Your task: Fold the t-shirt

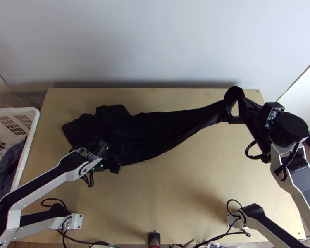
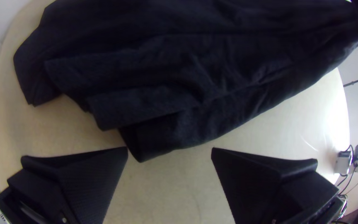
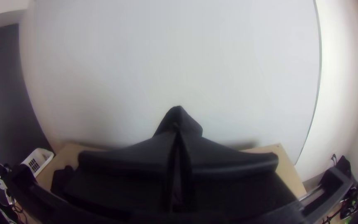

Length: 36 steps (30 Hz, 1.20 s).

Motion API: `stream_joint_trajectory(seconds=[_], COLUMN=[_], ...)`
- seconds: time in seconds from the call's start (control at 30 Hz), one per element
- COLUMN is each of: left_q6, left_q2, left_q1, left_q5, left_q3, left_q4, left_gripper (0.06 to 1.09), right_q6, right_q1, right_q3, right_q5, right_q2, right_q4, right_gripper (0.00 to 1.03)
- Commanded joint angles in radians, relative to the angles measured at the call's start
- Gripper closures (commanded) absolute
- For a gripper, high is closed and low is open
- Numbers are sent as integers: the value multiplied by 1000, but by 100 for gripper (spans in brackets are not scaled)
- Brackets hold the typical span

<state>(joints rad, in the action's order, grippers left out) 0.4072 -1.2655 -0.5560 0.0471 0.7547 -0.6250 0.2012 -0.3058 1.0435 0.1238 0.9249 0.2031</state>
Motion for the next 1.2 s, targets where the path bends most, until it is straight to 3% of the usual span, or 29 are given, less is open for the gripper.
stream_joint_trajectory(seconds=[0.0, 0.23, 0.27, 0.33, 0.43, 0.47, 0.5, 0.57, 0.87, 1.17], left_q6=[27, 36, 36, 68, 130, 122, 108, 102, 81, 188], left_q2=[-14, -41, -43, -43, -41, -41, -44, -69, 11, 172], left_q1=[13, 21, 28, 61, 156, 171, 191, 226, 360, 478], left_q5=[-24, -24, -27, -61, -207, -233, -250, -302, -374, -438], left_q3=[3, -6, 0, 2, -38, -60, -83, -110, -17, 373], left_q4=[2, 41, 39, 39, 99, 145, 188, 251, 176, 76], left_gripper=[11, 11, 19, 54, 70, 84, 90, 94, 96, 97], right_q6=[1, -2, -5, -6, -6, -6, -5, -6, -16, 24], right_q1=[13, 14, 14, 14, 17, 19, 19, 22, 25, 25], right_q3=[-23, -13, -16, -25, -34, -36, -36, -34, -25, 122], right_q5=[4, 7, 7, 8, 8, 8, 8, 8, 8, 10], right_q2=[-18, -31, -34, -41, -51, -52, -54, -57, -84, -12], right_q4=[2, 18, 22, 25, 27, 27, 27, 27, 36, 15], right_gripper=[100, 100, 100, 100, 100, 100, 100, 100, 100, 100])
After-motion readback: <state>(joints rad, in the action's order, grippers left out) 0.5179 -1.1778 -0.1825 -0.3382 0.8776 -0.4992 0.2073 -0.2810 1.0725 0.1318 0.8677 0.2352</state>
